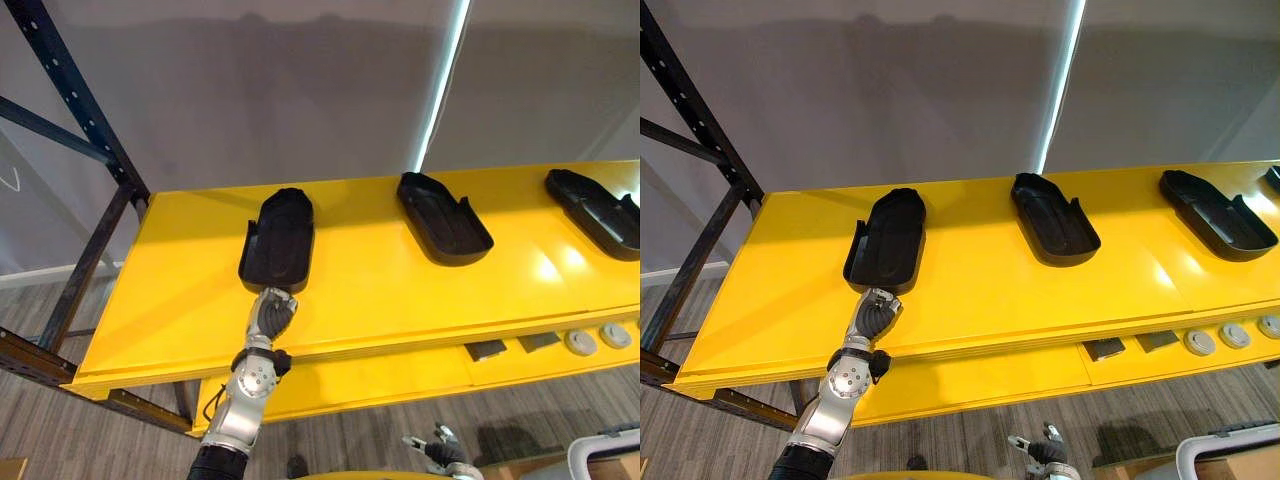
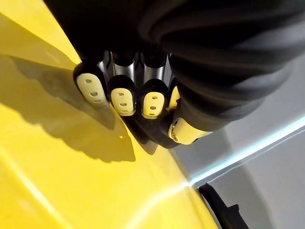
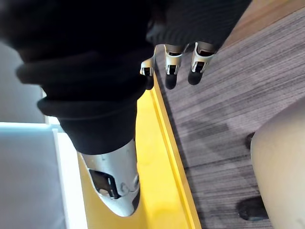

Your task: Walk over and take plastic housings, then place them on the shelf

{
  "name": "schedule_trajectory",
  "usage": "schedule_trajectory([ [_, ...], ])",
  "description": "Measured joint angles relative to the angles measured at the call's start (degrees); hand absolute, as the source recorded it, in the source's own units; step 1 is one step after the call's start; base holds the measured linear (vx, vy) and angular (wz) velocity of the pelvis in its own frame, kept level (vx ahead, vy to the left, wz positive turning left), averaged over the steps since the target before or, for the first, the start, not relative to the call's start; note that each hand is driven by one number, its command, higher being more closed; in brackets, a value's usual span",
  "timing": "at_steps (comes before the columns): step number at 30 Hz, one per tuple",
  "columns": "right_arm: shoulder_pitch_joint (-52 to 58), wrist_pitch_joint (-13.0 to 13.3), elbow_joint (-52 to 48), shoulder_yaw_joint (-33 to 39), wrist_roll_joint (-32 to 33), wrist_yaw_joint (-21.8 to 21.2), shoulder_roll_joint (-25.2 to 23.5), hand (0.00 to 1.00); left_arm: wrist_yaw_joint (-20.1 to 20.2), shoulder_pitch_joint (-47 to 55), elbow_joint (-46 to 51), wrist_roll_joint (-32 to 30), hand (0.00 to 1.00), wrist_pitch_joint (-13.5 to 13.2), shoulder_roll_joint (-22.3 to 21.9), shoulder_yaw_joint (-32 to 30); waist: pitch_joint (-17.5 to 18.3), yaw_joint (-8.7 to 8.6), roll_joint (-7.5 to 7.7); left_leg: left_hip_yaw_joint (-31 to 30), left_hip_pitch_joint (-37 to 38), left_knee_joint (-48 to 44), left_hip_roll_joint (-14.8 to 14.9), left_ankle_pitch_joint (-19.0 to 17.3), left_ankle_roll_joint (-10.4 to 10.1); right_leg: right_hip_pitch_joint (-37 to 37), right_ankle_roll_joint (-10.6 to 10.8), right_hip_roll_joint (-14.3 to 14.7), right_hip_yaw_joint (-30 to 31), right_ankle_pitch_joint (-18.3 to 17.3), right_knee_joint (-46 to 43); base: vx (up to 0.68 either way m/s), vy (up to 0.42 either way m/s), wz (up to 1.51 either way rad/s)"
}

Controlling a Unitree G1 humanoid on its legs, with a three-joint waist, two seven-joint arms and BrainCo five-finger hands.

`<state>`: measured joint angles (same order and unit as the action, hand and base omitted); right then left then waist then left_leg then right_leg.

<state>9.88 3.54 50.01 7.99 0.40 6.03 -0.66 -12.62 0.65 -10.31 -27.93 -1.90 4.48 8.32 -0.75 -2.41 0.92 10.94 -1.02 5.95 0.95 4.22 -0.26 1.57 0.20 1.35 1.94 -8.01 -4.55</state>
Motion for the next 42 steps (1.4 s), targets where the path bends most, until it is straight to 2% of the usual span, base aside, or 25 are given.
schedule_trajectory([
  [7, -0.2, 0.0, 0.4, 0.0, -0.5, 0.0, 0.0, 0.00, -0.4, -5.0, -3.8, 0.0, 1.00, 0.0, 0.6, -0.1, -0.2, -0.02, 0.74, -0.1, -0.6, 0.0, -0.8, -0.2, 0.3, 0.0, 0.7, -0.7, 0.0, 0.4, 1.1, 0.03, 0.007, 0.01],
  [15, -1.9, 0.0, 1.1, -0.1, -0.6, -0.1, -0.2, 0.00, -1.4, -10.4, -7.9, 0.0, 1.00, -0.7, 1.7, 0.1, -0.4, -0.48, 1.00, 0.0, -0.4, 0.0, -1.5, -0.2, 0.9, 0.8, 0.3, -1.4, 0.0, 0.6, 1.9, 0.09, -0.006, 0.00],
  [20, -3.6, 0.0, 1.4, -0.1, -0.6, -0.1, -0.2, 0.00, -1.4, -11.6, -9.0, 0.1, 1.00, -0.5, 2.5, 0.1, -0.6, -1.38, 1.06, 0.0, 0.0, 0.0, -1.3, -0.2, 0.9, 1.2, 0.3, -1.2, 0.0, 0.6, 2.2, 0.02, -0.014, 0.00],
  [25, -3.4, 0.0, 2.3, -0.1, -0.6, 0.0, -0.2, 0.00, -1.4, -11.8, -8.7, 0.1, 1.00, -0.6, 2.5, 1.0, -0.8, -1.56, 1.21, 0.0, 0.0, 0.0, -1.4, -0.2, 0.9, 1.2, 0.3, -1.3, 0.0, 0.6, 2.1, 0.00, 0.000, 0.00],
  [28, -3.5, 0.0, 2.8, -0.1, -0.5, 0.0, -0.2, 0.00, -1.3, -9.4, -3.4, 0.5, 1.00, -0.5, 2.5, 1.5, -1.8, -1.59, 1.42, 0.0, 0.0, 0.0, -1.5, -0.2, 0.9, 1.1, 0.3, -1.4, 0.0, 0.6, 2.1, 0.00, 0.000, 0.00],
  [31, -2.7, 0.1, 3.1, -0.1, -0.4, 0.2, -0.1, 0.00, -1.2, -4.6, 8.4, 1.5, 1.00, -1.0, 2.5, 2.8, -2.1, -1.51, 1.42, -0.4, -0.3, 0.0, -1.7, -0.4, 1.1, 1.1, 0.3, -1.6, -0.1, 0.6, 2.1, 0.03, -0.002, 0.03],
  [32, -2.7, 0.2, 3.1, -0.1, -0.4, 0.2, 0.0, 0.00, -1.3, -2.7, 14.9, 2.1, 1.00, -1.6, 2.6, 2.7, -2.1, -1.35, 1.40, -0.6, -0.6, -0.1, -1.8, -0.4, 1.1, 1.1, 0.3, -1.6, -0.2, 0.7, 2.1, 0.06, -0.009, 0.08],
  [35, -2.2, 0.4, 3.2, -0.1, -0.4, 0.3, 0.2, 0.00, -2.4, -0.8, 26.4, 2.6, 1.00, -4.4, 2.7, 1.5, -2.1, -0.31, 1.32, -1.5, -0.7, -0.4, -1.8, -0.3, 1.1, 1.2, 0.3, -1.5, -0.4, 0.7, 1.7, 0.05, -0.015, 0.12],
  [37, -2.3, 0.6, 3.7, -0.1, -0.3, 0.4, 0.4, 0.00, -4.5, 1.4, 34.5, 4.0, 1.00, -7.0, 2.5, -3.1, -2.2, 0.17, 1.13, -2.2, -0.2, -0.4, -1.8, -0.3, 1.1, 2.0, 0.2, -1.4, -0.4, 0.7, 1.6, 0.02, -0.020, 0.15],
  [39, -2.3, 0.9, 3.9, -0.1, -0.3, 0.4, 0.6, 0.00, -6.4, 3.1, 38.3, 6.1, 1.00, -8.3, 2.4, -7.8, -2.1, 0.22, 0.85, -2.8, 0.1, -0.4, -1.8, -0.3, 1.1, 2.3, 0.2, -1.4, -0.5, 0.7, 1.4, 0.00, -0.016, 0.16],
  [42, -2.1, 1.0, 3.9, 0.3, -0.3, 0.7, 0.9, 0.00, -12.1, 7.2, 42.4, 14.2, 1.00, -11.3, 0.8, -20.8, -2.5, 1.49, 0.04, -3.4, 0.7, -0.1, -1.7, -0.5, 1.3, 2.7, 0.2, -1.2, -0.7, 0.7, 0.6, -0.04, -0.011, 0.09],
])
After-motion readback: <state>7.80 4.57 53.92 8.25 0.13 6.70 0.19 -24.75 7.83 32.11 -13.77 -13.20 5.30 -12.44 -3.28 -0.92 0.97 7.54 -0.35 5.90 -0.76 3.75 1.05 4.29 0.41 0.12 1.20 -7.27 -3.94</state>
